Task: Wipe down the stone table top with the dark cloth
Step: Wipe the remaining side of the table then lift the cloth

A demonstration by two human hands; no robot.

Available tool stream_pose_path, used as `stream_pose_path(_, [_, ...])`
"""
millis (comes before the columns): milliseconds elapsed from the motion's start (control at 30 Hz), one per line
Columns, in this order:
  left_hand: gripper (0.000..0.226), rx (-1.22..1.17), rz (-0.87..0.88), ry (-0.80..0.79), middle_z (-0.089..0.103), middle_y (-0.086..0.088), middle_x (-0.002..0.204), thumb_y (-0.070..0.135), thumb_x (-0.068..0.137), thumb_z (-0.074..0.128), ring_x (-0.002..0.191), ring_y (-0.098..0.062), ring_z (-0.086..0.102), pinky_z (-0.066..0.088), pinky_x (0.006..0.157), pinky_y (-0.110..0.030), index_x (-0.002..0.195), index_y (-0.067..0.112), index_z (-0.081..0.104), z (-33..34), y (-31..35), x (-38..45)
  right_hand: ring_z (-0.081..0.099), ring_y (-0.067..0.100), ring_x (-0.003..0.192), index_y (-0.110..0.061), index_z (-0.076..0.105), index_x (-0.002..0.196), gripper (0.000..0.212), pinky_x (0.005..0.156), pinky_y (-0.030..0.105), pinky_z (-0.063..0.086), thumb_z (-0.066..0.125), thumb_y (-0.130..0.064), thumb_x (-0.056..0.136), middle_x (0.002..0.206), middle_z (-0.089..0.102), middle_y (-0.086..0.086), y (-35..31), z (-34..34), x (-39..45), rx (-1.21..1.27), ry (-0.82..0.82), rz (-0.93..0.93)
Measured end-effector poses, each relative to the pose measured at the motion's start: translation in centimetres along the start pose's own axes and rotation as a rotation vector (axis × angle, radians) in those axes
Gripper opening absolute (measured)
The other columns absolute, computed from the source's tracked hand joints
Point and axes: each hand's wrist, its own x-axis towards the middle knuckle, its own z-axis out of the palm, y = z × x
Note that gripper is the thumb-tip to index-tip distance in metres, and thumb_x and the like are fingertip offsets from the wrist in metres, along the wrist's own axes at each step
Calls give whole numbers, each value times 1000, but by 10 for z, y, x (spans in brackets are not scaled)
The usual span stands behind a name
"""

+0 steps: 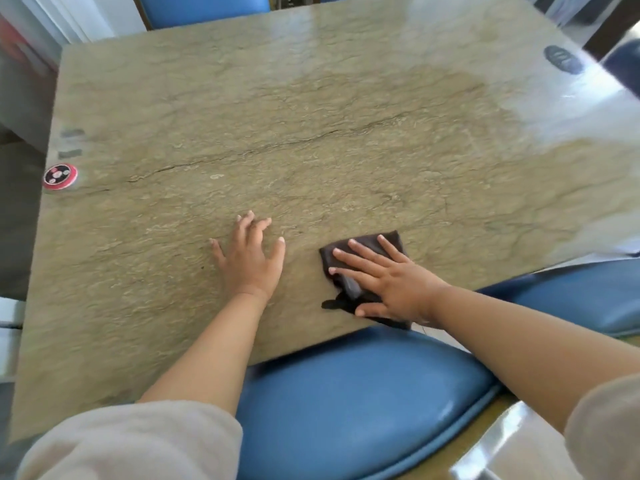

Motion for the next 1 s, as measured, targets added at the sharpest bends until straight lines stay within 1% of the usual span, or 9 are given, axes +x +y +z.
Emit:
stream_pose_path(100, [48,10,-31,-30,20,2,159,53,91,42,150,-16,5,-12,113,-61,135,36,47,6,25,0,-21,18,145,-38,-12,149,80,117,56,-6,-4,-78,80,159,-17,-11,30,1,-25,65,-39,345])
stream_pose_path(200, [47,-14,89,-102,18,9,160,53,93,38,149,-12,1,-20,110,-59,136,38,46,19,55,-8,-29,16,142,-34,-12,150,80,113,56,-17,8,-74,83,157,-24,-12,38,-2,-31,232,-73,695])
stream_pose_path(267, [47,-16,183,-152,16,14,160,51,95,31,149,-7,-3,-24,108,-56,139,40,42,25,73,-16,-30,20,142,-37,-15,148,75,112,60,-15,18,-69,89,156,-26,-10,30,-5,-31,275,-70,698])
stream_pose_path(400, [46,-68,245,-204,17,17,160,41,99,27,148,-2,-3,-19,112,-60,143,38,39,37,112,-15,-33,19,140,-46,-18,145,68,112,55,-19,17,-67,90,156,-27,-12,12,-4,-51,149,-74,233])
stream_pose_path(467, [48,-24,242,-229,12,18,161,41,100,22,148,-2,-5,-16,112,-62,147,40,32,44,130,-13,-33,15,140,-48,-19,143,69,110,52,-23,19,-70,90,156,-25,-14,16,-1,-59,133,-83,185])
stream_pose_path(600, [55,259,213,-231,-12,19,161,55,97,5,147,-7,-18,-9,110,-69,150,46,0,58,142,-12,-30,16,141,-52,-17,142,69,112,57,-17,20,-74,87,155,-24,-16,31,6,-55,189,-11,449])
stream_pose_path(667, [56,288,211,-237,-20,18,159,56,95,1,146,-8,-22,-7,109,-71,149,46,-8,61,142,-11,-29,17,142,-54,-15,143,68,113,60,-14,19,-74,87,154,-24,-16,48,8,-56,218,24,612])
stream_pose_path(900, [60,326,239,-222,-28,17,155,50,91,1,144,-9,-26,-6,109,-71,149,44,-15,61,142,-12,-22,20,145,-46,-4,149,67,113,55,-18,20,-70,91,160,-16,-7,97,6,-54,421,166,1227])
stream_pose_path(1000, [61,337,253,-219,-29,16,155,51,90,0,144,-10,-26,-5,109,-71,149,43,-16,61,141,-12,-25,23,144,-40,-10,150,81,113,54,-18,24,-76,86,158,-24,-3,91,3,-55,464,109,1208])
